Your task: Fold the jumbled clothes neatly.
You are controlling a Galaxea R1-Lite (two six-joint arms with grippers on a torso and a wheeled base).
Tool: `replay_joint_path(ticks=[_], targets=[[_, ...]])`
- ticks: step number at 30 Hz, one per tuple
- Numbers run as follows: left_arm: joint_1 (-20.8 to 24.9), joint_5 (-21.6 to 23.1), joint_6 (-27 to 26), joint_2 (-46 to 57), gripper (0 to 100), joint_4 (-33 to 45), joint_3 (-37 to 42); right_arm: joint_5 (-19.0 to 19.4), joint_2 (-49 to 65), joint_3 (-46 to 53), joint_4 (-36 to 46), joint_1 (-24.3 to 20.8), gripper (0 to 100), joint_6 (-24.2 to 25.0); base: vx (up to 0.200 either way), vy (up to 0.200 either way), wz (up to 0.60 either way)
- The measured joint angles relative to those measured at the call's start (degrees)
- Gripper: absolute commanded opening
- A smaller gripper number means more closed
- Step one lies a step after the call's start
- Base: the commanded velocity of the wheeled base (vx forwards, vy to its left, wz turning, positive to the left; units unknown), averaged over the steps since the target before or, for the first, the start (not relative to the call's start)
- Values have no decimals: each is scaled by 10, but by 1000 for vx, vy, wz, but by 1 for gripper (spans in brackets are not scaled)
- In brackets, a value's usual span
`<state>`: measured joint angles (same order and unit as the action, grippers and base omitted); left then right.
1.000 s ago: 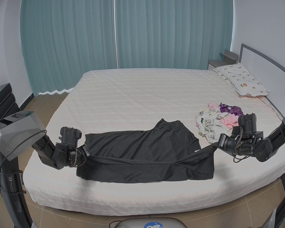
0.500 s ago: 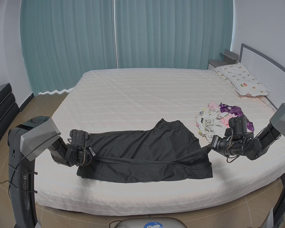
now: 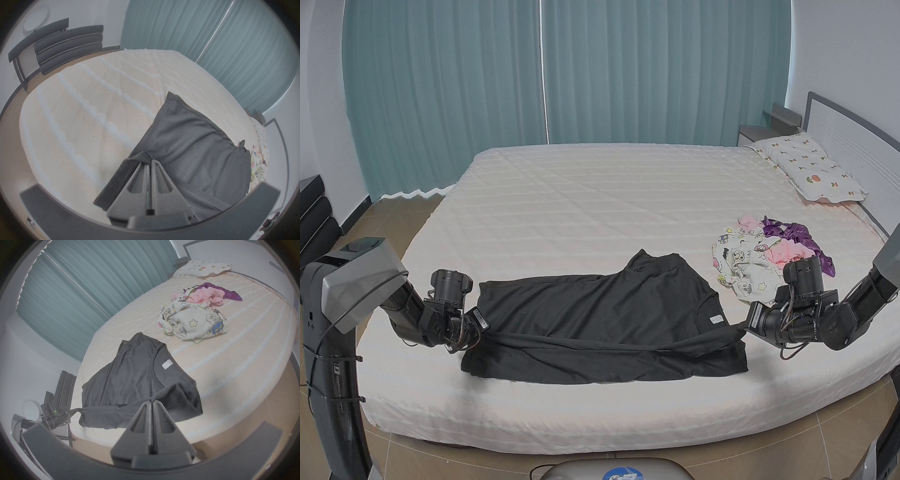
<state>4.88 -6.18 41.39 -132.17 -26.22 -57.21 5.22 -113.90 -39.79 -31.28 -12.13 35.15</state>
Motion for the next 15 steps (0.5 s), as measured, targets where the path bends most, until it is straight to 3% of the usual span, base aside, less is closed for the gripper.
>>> replay_joint_path(ticks=[2, 3, 15], targets=[[-3, 9, 0, 14, 0, 0, 21, 0, -1, 14, -2, -4, 0, 1, 0, 0, 0], [-4, 12, 1, 18, 0, 0, 29, 0, -4, 18, -2, -6, 100, 2, 0, 0, 0], [1, 19, 25, 15, 0, -4, 17, -1, -32, 40, -41, -9, 100, 6, 0, 0, 0]])
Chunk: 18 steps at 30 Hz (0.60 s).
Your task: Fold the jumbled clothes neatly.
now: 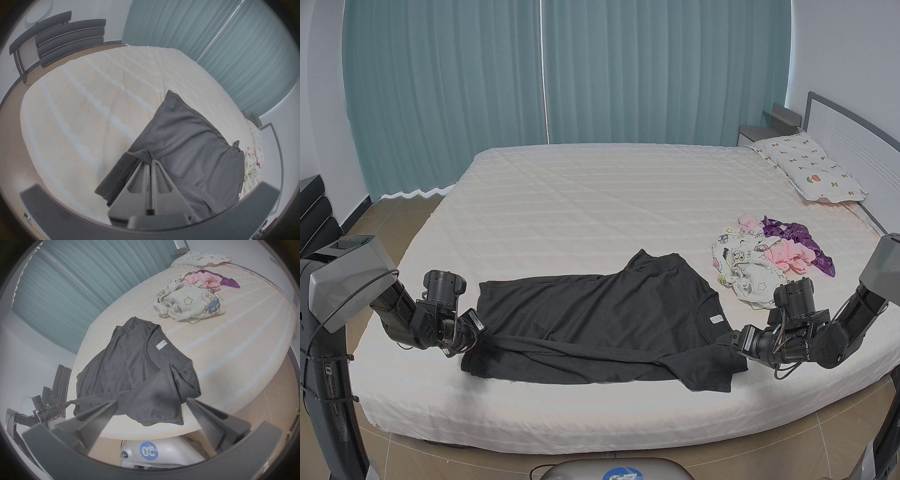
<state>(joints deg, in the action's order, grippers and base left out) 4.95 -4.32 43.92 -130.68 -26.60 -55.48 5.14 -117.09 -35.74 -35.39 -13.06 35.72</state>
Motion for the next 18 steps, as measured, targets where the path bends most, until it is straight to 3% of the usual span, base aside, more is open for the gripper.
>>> replay_joint_path(ticks=[12, 18], targets=[[2, 0, 1, -1, 0, 1, -5, 3, -41, -42, -4, 20, 100, 13, 0, 0, 0], [3, -1, 1, -1, 0, 2, -3, 45, -83, -88, -4, 20, 100, 48, 0, 0, 0]])
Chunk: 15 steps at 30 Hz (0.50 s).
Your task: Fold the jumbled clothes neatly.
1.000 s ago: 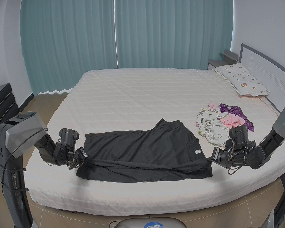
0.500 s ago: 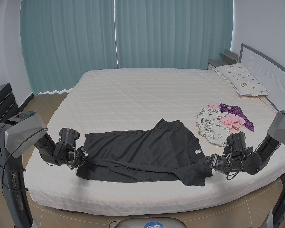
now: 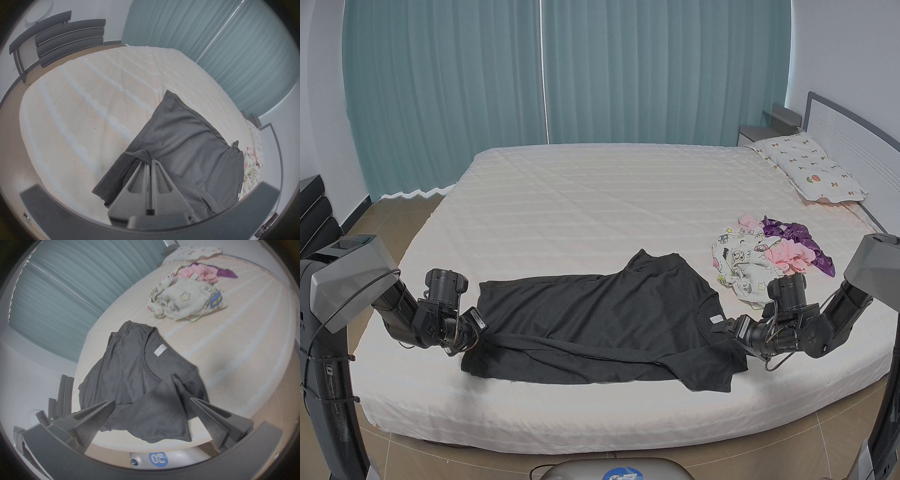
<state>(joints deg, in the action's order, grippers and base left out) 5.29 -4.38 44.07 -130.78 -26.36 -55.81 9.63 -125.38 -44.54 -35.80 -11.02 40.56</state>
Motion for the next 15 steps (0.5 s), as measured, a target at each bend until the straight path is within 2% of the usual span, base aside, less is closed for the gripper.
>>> replay_joint_path(ticks=[4, 9, 15], targets=[[0, 0, 5, 2, 0, 1, 3, 6, -23, -24, 0, 2, 100, -11, 0, 0, 0], [1, 1, 21, 7, 0, 1, 5, 7, -48, -49, 0, 17, 100, -76, 0, 0, 0], [1, 1, 24, 7, 0, 0, 6, 13, -69, -65, -3, 29, 100, -103, 0, 0, 0]])
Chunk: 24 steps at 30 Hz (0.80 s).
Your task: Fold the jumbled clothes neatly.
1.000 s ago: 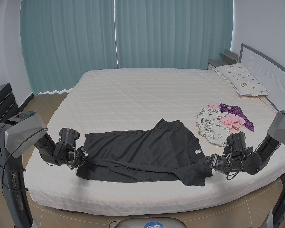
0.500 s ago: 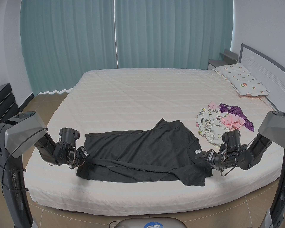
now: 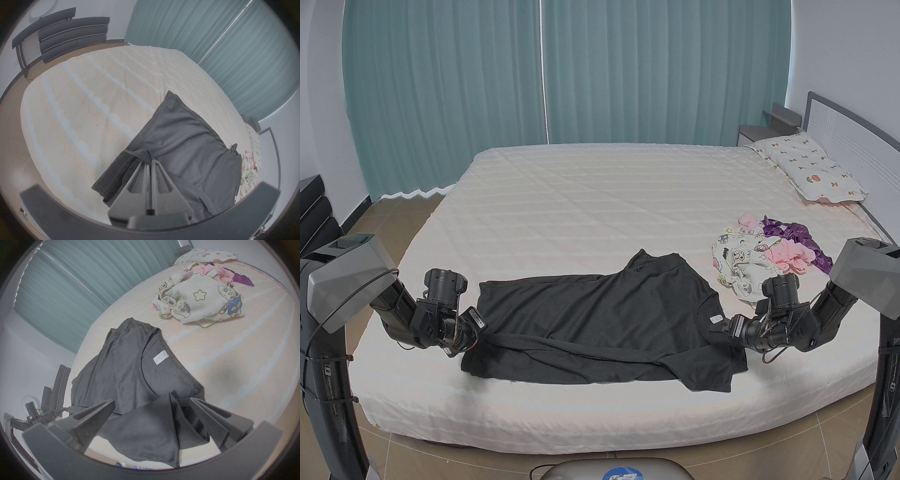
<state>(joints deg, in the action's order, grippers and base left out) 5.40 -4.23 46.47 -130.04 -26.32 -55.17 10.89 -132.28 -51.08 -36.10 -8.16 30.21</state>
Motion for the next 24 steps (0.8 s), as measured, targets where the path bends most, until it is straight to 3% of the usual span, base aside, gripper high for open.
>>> replay_joint_path(ticks=[11, 12, 24], targets=[[0, 0, 0, 0, 0, 0, 1, 16, -29, 3, -40, 1, 100, -5, 0, 0, 0], [0, 0, 0, 0, 0, 0, 1, 17, -32, 3, -41, 1, 0, -7, 0, 0, 0], [0, 0, 1, 0, 0, 0, 1, 17, -35, 13, -43, 8, 0, -4, 0, 0, 0]])
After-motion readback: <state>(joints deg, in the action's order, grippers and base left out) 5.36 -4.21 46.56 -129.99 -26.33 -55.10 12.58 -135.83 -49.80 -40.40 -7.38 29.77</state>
